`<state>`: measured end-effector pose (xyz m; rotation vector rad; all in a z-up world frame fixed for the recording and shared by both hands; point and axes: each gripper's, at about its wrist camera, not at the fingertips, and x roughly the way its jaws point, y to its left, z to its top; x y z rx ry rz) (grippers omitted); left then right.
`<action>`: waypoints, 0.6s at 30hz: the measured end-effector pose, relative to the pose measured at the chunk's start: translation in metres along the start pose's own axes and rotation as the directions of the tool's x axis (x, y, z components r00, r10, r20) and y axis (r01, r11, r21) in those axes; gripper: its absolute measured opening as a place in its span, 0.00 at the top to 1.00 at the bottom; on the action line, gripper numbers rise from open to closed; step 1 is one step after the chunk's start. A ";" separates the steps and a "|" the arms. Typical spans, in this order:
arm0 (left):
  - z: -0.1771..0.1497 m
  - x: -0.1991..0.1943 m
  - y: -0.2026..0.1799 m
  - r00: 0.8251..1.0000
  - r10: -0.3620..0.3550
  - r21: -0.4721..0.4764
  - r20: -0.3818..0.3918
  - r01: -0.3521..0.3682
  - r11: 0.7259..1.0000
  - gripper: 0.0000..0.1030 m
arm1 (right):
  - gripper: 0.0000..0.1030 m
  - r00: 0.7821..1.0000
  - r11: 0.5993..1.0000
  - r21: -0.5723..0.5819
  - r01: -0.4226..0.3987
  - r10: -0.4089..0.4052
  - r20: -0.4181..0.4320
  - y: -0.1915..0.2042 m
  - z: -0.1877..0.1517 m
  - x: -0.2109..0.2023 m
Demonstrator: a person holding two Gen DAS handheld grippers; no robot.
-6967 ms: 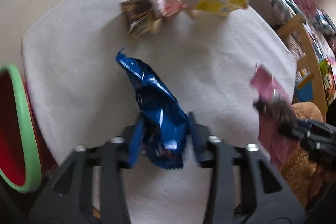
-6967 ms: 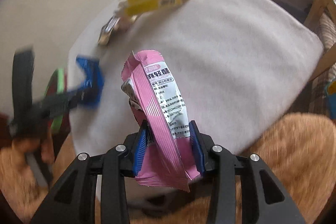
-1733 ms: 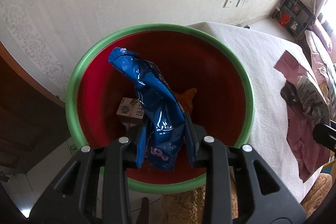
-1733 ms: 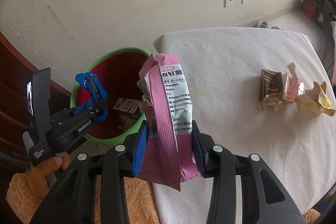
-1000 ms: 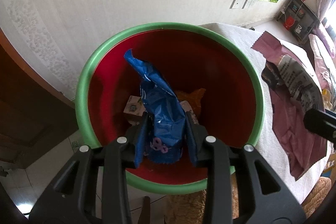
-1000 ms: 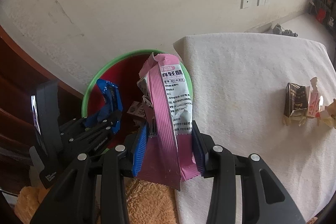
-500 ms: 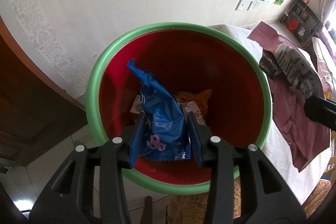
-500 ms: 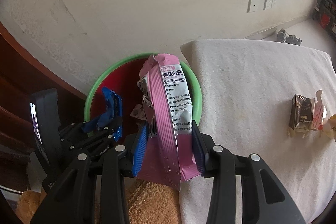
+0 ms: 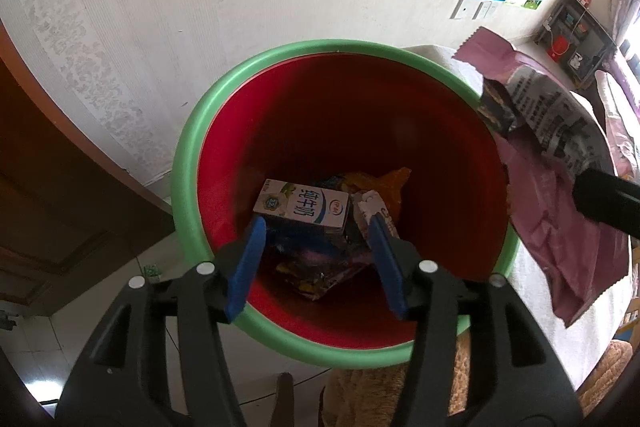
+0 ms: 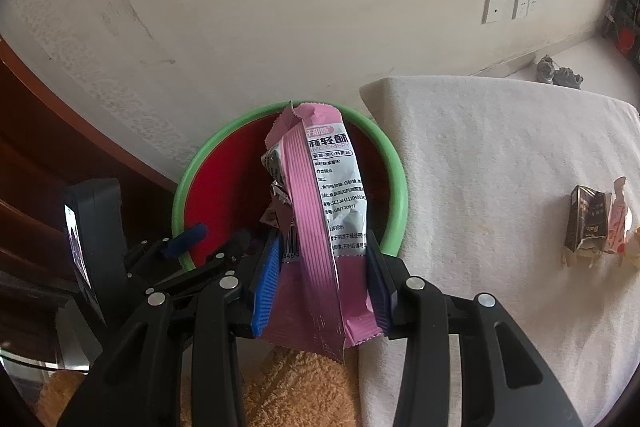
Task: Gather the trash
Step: 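Open the right tool over the red bin to drop the pink wrapper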
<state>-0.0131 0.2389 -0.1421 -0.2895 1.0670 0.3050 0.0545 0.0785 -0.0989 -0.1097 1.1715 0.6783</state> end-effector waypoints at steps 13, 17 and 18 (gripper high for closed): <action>0.000 -0.009 0.002 0.998 0.013 -0.005 0.054 -0.013 1.000 0.22 | 0.27 0.996 0.997 0.069 -0.036 0.031 0.080 -0.014 0.004 -0.014; 0.000 -0.016 -0.001 0.995 0.019 0.009 0.096 -0.020 1.000 0.16 | 0.26 0.991 0.978 0.206 0.015 -0.042 0.124 -0.067 -0.011 -0.032; 0.000 -0.018 -0.001 0.994 0.020 0.011 0.108 -0.022 1.000 0.14 | 0.26 0.987 0.960 0.275 0.043 -0.084 0.140 -0.091 -0.018 -0.039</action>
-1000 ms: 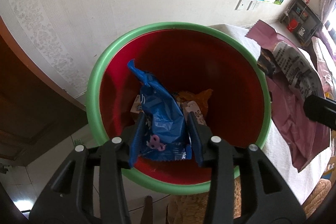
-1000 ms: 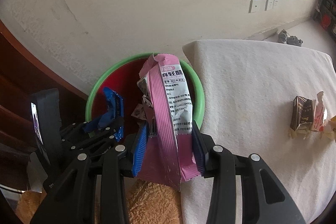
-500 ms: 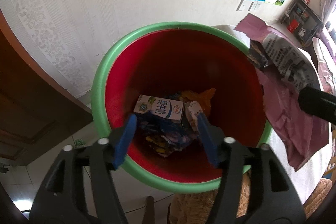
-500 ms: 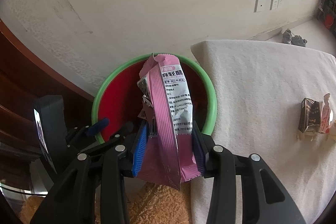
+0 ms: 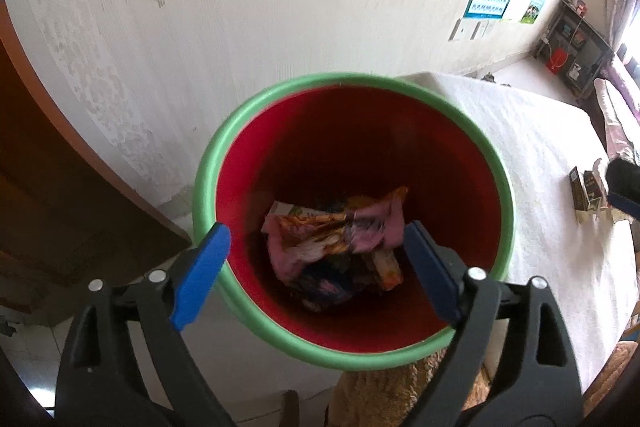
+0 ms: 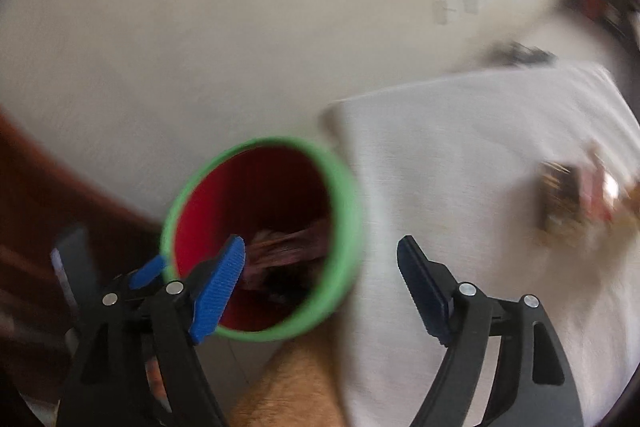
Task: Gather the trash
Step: 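Open the right tool over the red bin to drop the pink wrapper, then grasp the brown carton with the left tool while the right tool grasps the yellow carton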
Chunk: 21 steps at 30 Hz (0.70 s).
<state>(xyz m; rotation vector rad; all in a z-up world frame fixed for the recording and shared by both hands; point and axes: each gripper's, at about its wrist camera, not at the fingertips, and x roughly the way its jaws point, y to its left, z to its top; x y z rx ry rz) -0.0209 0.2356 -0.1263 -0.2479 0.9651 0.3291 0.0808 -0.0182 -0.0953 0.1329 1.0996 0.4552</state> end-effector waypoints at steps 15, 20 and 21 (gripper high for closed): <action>0.004 -0.027 -0.054 0.995 -0.038 0.099 0.096 0.028 0.995 0.09 | 0.18 0.928 0.669 0.725 0.165 -0.355 0.116 -0.255 0.009 -0.060; 0.004 -0.039 -0.086 0.991 -0.079 0.157 0.109 0.062 0.986 0.07 | 0.52 0.974 0.673 0.738 0.052 -0.197 0.111 -0.273 0.015 -0.040; 0.004 -0.041 -0.093 0.990 -0.084 0.168 0.114 0.064 0.984 0.07 | 0.65 0.978 0.699 0.714 0.048 -0.177 0.107 -0.273 0.014 -0.042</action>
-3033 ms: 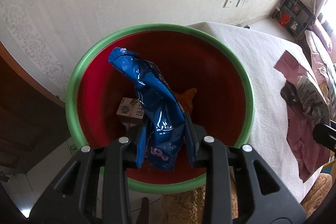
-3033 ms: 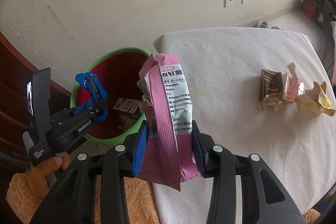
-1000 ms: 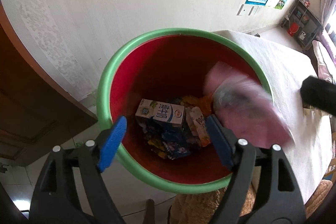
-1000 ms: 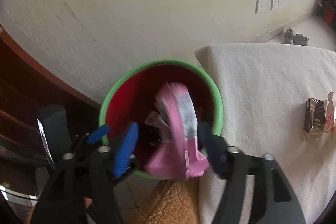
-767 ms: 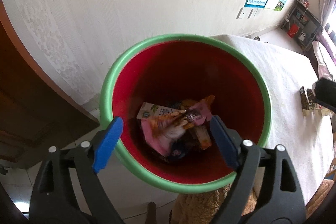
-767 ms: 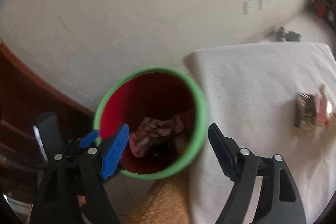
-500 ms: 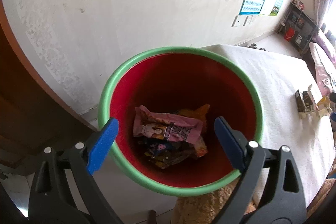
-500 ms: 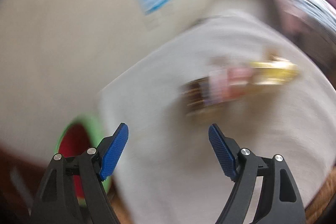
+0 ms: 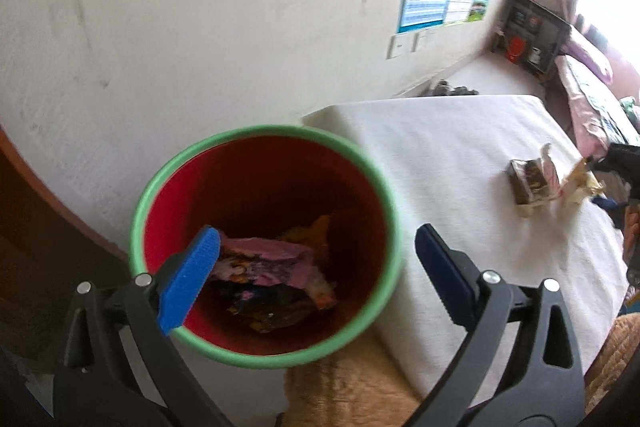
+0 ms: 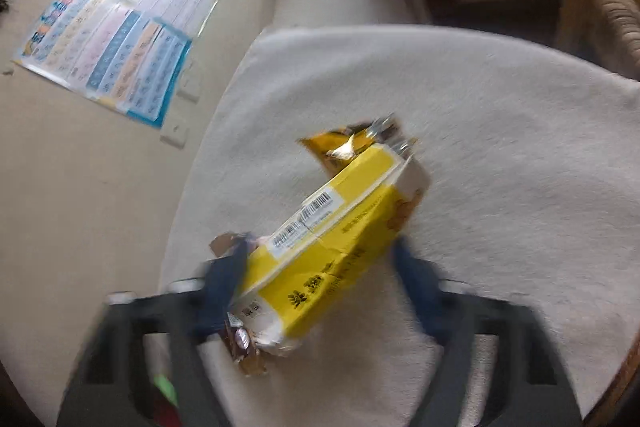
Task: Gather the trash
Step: 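Grasp the brown carton with the left tool while the right tool grasps the yellow carton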
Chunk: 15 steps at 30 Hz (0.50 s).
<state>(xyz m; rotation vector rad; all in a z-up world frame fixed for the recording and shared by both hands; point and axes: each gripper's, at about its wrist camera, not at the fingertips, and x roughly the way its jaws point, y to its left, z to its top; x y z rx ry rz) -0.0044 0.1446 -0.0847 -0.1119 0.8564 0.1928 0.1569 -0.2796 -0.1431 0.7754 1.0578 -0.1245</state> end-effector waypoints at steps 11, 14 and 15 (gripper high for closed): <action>0.018 0.019 -0.127 0.982 -0.184 0.200 -0.050 0.191 0.961 0.07 | 0.84 0.993 0.929 -0.359 -0.088 0.054 -0.105 -0.017 -0.096 -0.086; 0.023 0.038 -0.167 0.970 -0.222 0.231 -0.101 0.240 0.943 0.07 | 0.84 0.987 0.936 -0.344 -0.076 0.020 -0.162 -0.043 -0.131 -0.086; 0.024 0.043 -0.179 0.968 -0.227 0.243 -0.104 0.246 0.938 0.07 | 0.84 0.985 0.937 -0.342 -0.071 0.013 -0.170 -0.048 -0.136 -0.084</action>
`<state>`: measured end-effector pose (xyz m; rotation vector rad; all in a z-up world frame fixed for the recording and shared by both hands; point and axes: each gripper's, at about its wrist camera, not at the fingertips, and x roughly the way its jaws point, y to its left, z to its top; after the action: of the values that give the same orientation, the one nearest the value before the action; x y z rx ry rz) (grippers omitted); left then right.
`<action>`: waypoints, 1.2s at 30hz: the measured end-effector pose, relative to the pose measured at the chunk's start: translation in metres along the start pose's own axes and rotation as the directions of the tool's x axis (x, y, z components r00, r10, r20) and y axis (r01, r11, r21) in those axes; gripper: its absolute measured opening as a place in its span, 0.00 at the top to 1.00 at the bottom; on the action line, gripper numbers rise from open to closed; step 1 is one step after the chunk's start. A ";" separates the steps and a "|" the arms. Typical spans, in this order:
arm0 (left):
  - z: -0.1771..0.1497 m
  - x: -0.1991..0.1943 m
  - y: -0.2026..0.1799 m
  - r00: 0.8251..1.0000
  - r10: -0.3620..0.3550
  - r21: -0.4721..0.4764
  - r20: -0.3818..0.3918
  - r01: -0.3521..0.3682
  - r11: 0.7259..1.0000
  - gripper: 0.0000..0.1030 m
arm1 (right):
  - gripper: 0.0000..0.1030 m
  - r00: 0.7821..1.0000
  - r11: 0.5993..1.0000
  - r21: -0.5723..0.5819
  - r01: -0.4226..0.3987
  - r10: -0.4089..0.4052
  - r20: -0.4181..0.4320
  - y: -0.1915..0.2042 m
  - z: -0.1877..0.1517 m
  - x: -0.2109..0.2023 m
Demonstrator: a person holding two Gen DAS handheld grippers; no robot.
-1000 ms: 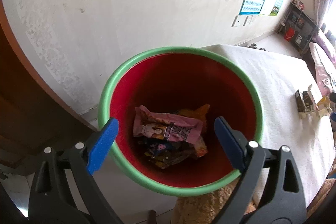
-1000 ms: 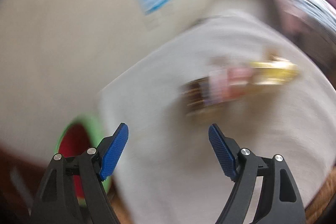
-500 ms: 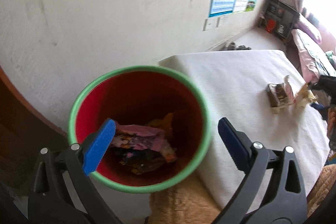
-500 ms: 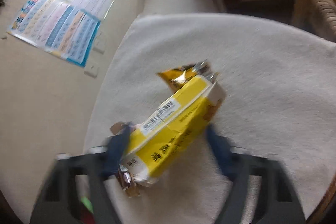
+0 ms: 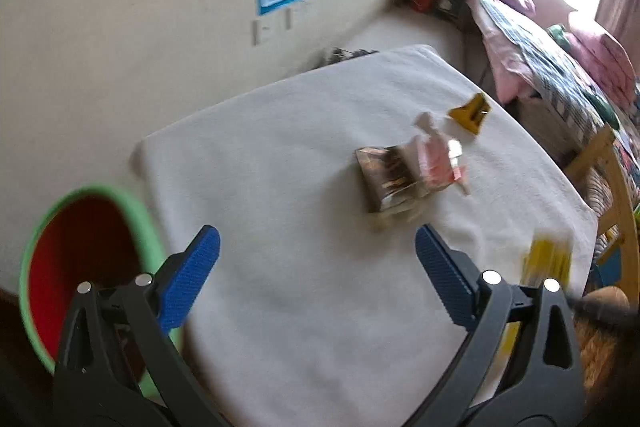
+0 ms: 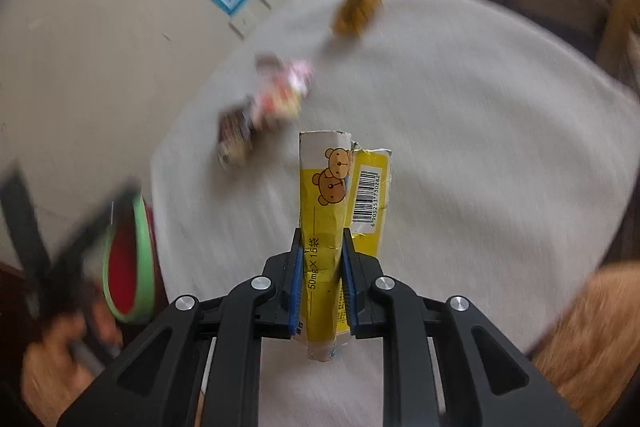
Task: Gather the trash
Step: 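Grasp the brown carton with the left tool while the right tool grasps the yellow carton, then carry the brown carton and yellow carton over the red bin with both tools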
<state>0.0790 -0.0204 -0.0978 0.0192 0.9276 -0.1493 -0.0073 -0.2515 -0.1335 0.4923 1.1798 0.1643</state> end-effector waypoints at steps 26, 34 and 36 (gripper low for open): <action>0.027 0.116 -0.064 0.953 0.050 0.094 -0.299 -0.022 0.995 0.50 | 0.40 1.000 0.999 -0.043 -0.011 0.011 -0.003 -0.009 0.004 0.015; -0.003 0.068 -0.055 0.962 -0.004 0.118 -0.274 0.038 0.992 0.50 | 0.39 1.000 1.000 -0.031 0.005 -0.006 -0.016 -0.013 0.003 0.018; -0.008 0.060 -0.056 0.964 -0.003 0.138 -0.267 0.041 0.990 0.48 | 0.39 1.000 0.999 -0.033 0.008 -0.008 -0.020 -0.012 0.003 0.020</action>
<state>0.1003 -0.0822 -0.1484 0.1645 1.1847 -0.2375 0.0020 -0.2557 -0.1553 0.4579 1.1972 0.1820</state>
